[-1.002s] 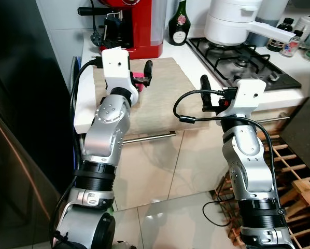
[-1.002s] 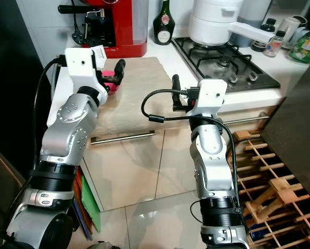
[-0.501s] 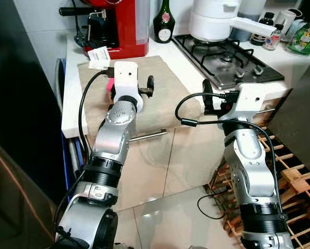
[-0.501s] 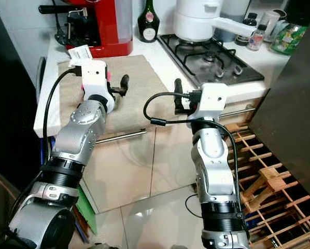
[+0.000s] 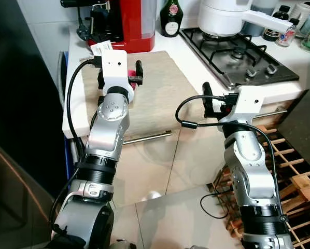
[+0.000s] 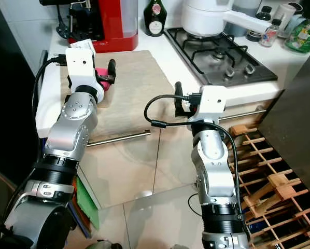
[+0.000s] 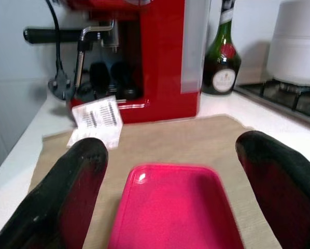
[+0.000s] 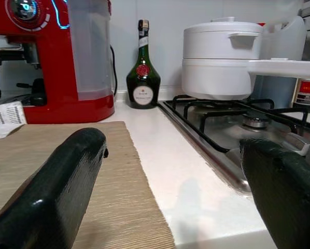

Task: Restocking fridge

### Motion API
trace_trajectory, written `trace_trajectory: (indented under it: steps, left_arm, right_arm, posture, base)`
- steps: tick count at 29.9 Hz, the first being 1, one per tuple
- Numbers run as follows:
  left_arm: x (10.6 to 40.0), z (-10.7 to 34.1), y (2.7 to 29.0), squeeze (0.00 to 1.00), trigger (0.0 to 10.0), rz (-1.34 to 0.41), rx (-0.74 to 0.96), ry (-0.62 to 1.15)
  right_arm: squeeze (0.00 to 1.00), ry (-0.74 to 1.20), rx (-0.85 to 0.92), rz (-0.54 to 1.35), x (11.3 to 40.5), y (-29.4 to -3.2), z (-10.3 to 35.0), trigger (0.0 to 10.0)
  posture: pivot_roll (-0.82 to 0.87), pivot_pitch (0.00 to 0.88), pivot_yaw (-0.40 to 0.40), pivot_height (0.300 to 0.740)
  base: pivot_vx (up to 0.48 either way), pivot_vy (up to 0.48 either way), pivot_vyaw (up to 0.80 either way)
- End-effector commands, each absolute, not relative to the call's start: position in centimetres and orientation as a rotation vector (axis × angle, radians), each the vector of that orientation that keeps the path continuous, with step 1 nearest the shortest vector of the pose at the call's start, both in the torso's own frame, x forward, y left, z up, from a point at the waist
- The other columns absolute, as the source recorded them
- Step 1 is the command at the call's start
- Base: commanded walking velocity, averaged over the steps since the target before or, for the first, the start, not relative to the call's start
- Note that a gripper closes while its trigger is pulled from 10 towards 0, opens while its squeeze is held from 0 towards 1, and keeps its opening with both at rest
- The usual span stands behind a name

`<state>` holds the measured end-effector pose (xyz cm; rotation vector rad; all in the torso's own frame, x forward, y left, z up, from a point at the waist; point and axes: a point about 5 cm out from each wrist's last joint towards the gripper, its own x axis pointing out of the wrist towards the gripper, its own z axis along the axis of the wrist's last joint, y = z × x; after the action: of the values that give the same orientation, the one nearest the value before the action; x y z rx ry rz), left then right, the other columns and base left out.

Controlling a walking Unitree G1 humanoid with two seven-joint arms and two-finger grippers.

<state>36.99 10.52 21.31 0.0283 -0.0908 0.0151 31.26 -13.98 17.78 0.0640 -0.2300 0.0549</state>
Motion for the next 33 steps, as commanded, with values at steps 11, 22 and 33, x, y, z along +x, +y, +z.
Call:
trace_trajectory:
  steps: [11,22,33]
  left_arm:
    - [36.6,20.4,10.0,0.0,10.0,-0.024,0.037,0.0]
    - [36.6,19.4,10.1,0.0,10.0,-0.01,0.046,0.065]
    - [36.6,19.4,10.1,0.0,10.0,-0.01,0.046,0.065]
  right_arm:
    - [0.0,-0.228,0.068,0.067,31.3,-13.9,17.9,10.0]
    - [0.0,-0.226,0.068,0.067,31.3,-13.8,17.9,10.0]
    - [0.0,-0.226,0.068,0.067,31.3,-13.8,17.9,10.0]
  posture:
    - [-0.11,0.012,0.013,0.74]
    - [-0.11,0.011,0.016,0.74]
    - [-0.11,0.011,0.016,0.74]
  base:
    - [0.0,0.0,0.0]
    - [0.0,0.0,0.0]
    - [0.0,0.0,0.0]
